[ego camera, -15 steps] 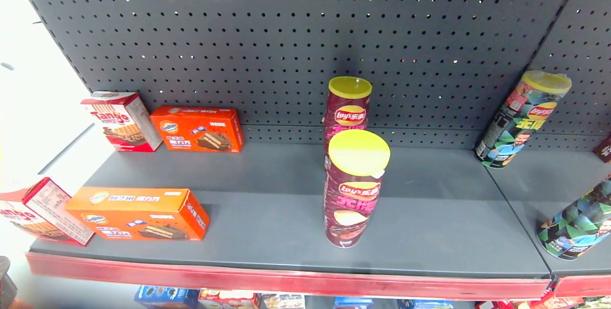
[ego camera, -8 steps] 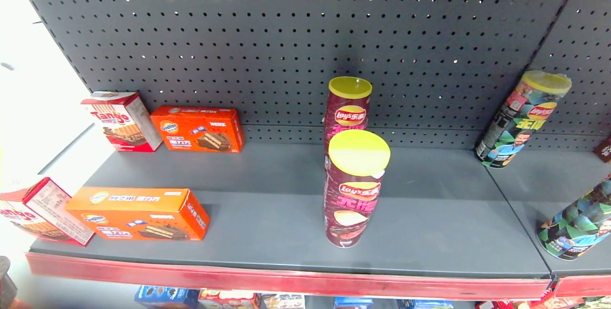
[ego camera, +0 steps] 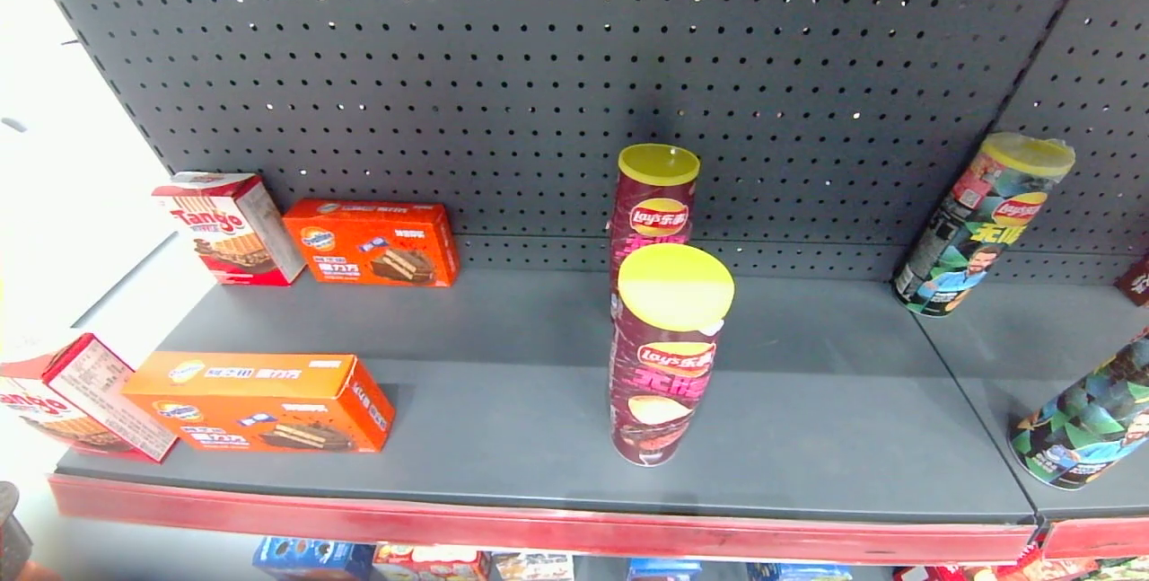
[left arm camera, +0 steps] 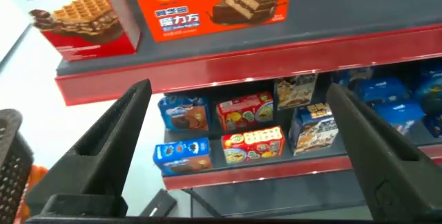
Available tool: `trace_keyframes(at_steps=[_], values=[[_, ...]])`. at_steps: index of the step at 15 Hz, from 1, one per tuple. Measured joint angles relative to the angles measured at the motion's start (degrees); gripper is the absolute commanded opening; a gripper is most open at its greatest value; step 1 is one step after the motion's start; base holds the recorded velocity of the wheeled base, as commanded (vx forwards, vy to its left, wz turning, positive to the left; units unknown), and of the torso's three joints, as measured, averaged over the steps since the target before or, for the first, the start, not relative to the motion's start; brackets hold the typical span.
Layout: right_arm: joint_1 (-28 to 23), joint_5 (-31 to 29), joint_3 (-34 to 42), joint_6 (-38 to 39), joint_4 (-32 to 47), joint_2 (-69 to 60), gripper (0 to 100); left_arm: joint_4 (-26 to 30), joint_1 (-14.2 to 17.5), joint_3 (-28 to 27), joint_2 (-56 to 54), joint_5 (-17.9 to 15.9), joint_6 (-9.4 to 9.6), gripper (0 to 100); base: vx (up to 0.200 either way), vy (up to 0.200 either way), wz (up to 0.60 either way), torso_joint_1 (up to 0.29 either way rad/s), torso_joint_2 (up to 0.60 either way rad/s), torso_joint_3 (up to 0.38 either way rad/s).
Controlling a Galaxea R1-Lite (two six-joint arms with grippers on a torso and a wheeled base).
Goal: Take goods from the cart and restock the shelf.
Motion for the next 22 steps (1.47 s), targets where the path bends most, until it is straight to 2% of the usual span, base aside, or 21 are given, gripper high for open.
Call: trace_keyframes(at_steps=[6, 9, 11, 22], values=[[0.00, 0.17, 0.00, 0.06, 0.00, 0.02, 100, -0.17, -0.02, 0.05, 0.00, -0.04, -1.32, 100, 0.000, 0.000, 0.00, 0.000, 0.00, 0.000], [0.00, 0.17, 0.00, -0.16, 0.01, 0.00, 100, -0.20, -0.02, 0.06, 0.01, -0.01, -1.38, 100, 0.000, 0.000, 0.00, 0.000, 0.00, 0.000], [0.00, 0.17, 0.00, -0.18, 0.01, 0.02, 100, -0.20, -0.02, 0.06, 0.01, -0.01, -1.38, 100, 0.000, 0.000, -0.60, 0.002, 0.00, 0.002], [0.00, 0.20, 0.00, 0.06, -0.02, 0.00, 100, -0.20, 0.06, 0.06, 0.04, 0.10, -1.51, 100, 0.000, 0.000, 0.00, 0.000, 0.00, 0.000]])
